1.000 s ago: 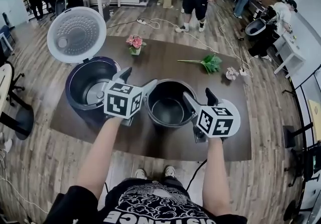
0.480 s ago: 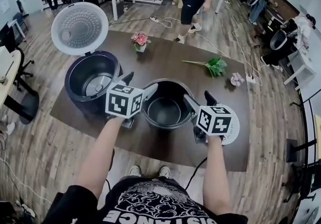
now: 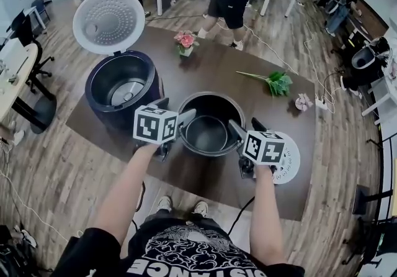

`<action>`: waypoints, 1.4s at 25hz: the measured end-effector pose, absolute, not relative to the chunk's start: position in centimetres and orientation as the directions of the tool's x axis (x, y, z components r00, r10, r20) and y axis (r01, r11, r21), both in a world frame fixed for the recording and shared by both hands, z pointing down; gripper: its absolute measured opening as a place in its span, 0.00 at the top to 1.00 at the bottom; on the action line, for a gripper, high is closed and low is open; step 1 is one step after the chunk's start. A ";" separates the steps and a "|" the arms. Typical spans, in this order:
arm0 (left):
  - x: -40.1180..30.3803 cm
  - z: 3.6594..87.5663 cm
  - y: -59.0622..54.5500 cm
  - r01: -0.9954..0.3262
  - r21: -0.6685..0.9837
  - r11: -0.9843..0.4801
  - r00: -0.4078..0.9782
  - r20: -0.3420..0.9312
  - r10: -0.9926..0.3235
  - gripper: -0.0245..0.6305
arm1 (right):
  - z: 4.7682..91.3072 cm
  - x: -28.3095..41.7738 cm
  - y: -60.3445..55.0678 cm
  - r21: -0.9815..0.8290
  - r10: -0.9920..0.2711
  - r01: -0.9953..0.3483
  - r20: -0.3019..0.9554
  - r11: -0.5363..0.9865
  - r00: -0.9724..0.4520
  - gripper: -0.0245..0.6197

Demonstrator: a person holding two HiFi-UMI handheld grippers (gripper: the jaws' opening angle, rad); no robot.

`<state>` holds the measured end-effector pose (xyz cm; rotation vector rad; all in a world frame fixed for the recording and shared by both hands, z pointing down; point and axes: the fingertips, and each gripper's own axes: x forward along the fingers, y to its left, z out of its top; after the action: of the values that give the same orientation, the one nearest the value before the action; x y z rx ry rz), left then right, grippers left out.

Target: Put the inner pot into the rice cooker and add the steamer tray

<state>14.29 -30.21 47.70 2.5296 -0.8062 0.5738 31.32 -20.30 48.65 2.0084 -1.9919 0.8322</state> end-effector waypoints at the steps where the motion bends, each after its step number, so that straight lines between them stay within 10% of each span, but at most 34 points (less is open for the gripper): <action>1: 14.0 48.3 -30.2 -0.625 0.283 -0.727 0.742 0.505 -0.441 0.31 | 49.0 31.3 -20.3 -0.255 -0.853 -0.964 0.517 -0.075 -0.070 0.42; 35: 12.6 52.5 -28.0 -0.759 0.419 -0.498 0.648 0.563 -0.513 0.81 | 53.2 31.4 -21.0 -0.248 -0.801 -0.960 0.598 -0.131 -0.045 0.77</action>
<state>12.58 -27.99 52.46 2.2102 -0.9836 0.4855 31.36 -20.96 53.19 1.9820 -1.8877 0.9375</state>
